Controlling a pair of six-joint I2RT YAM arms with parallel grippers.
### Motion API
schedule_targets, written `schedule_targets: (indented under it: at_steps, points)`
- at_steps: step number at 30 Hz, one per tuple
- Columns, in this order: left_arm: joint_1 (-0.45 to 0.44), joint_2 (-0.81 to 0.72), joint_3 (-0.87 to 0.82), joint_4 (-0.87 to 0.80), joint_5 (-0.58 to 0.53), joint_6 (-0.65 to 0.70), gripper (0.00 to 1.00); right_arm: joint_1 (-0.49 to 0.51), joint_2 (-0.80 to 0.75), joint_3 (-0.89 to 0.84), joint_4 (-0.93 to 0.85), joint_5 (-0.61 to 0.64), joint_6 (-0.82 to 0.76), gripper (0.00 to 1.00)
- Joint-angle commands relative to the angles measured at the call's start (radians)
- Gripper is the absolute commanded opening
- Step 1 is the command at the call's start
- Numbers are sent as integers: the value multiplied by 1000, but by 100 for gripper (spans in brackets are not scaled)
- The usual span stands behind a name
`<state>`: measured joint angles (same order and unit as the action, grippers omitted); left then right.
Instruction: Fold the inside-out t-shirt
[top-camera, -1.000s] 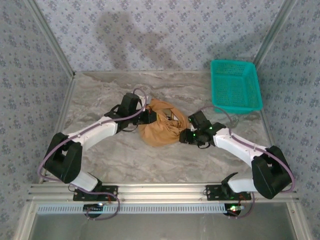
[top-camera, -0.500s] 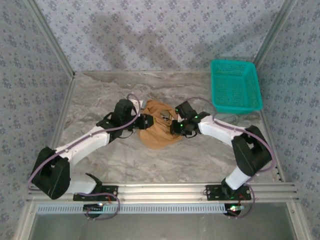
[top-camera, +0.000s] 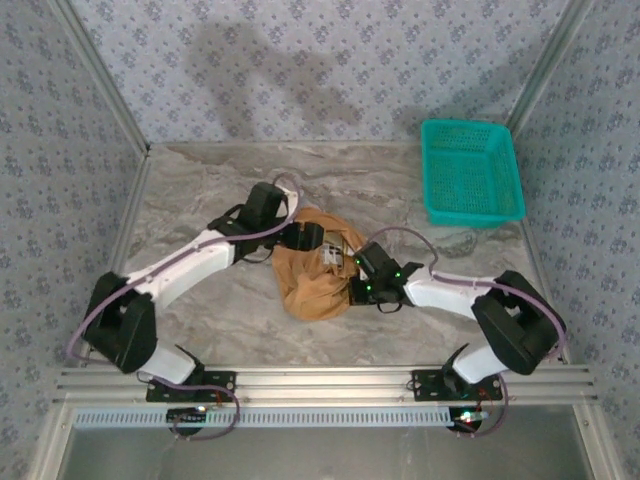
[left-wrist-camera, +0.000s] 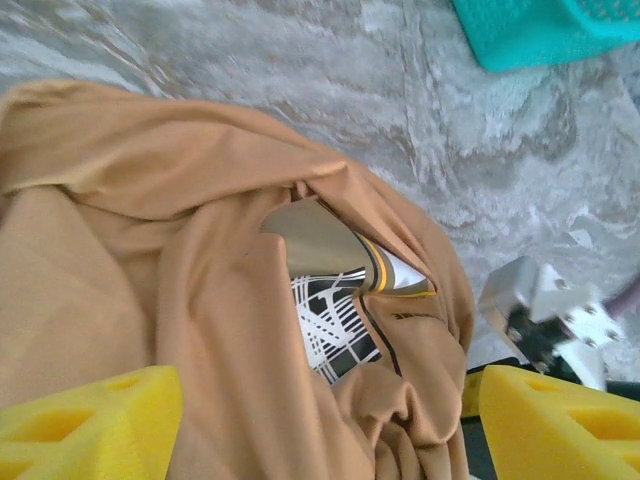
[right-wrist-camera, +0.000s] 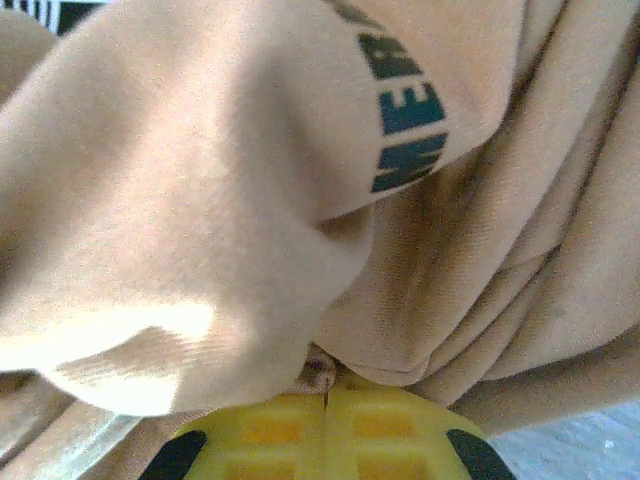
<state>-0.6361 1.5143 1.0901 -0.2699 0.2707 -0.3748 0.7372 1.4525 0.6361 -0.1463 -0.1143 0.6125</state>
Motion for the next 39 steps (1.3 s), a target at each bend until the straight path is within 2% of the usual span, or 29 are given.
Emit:
schedule_targets:
  at_steps: [1,6,8,9,10,12,13,18,23,26,29,34,37,38,39]
  points:
    - [-33,106,56,-56,66,43,78,9,-54,-43,44,74,5,0]
    - [-64,235,84,-45,92,41,80,2,-75,-40,22,90,-3,0]
    - [-68,275,87,-29,108,28,77,-3,-77,-36,11,91,-8,0]
    - [-70,293,90,-21,123,21,69,-7,-79,-33,3,92,-8,0]
    - [-71,305,94,-14,137,15,54,-11,-86,-31,-3,94,-10,0]
    - [-66,313,126,-30,138,8,6,-16,-108,-27,-21,105,-18,0]
    - [-59,308,155,-59,119,8,0,-20,-121,-26,-33,108,-28,0]
    - [76,228,434,-220,106,-20,0,-71,-184,-34,-122,150,-77,0]
    - [192,182,618,-251,109,-76,0,-124,-248,-94,-167,185,-56,0]
    - [200,168,589,-213,136,-103,0,-157,-269,-130,-162,191,-27,0]
    - [197,155,469,-95,226,-179,0,-171,-262,-132,-154,183,-19,0]
    - [172,138,297,61,274,-282,0,-170,-224,-44,-219,170,-11,0]
    - [154,132,243,121,297,-318,0,-157,-221,53,-266,146,2,26]
    - [149,132,236,127,297,-323,0,-145,-227,79,-256,131,7,30]
    - [144,135,237,124,297,-323,0,-134,-232,97,-234,110,9,30]
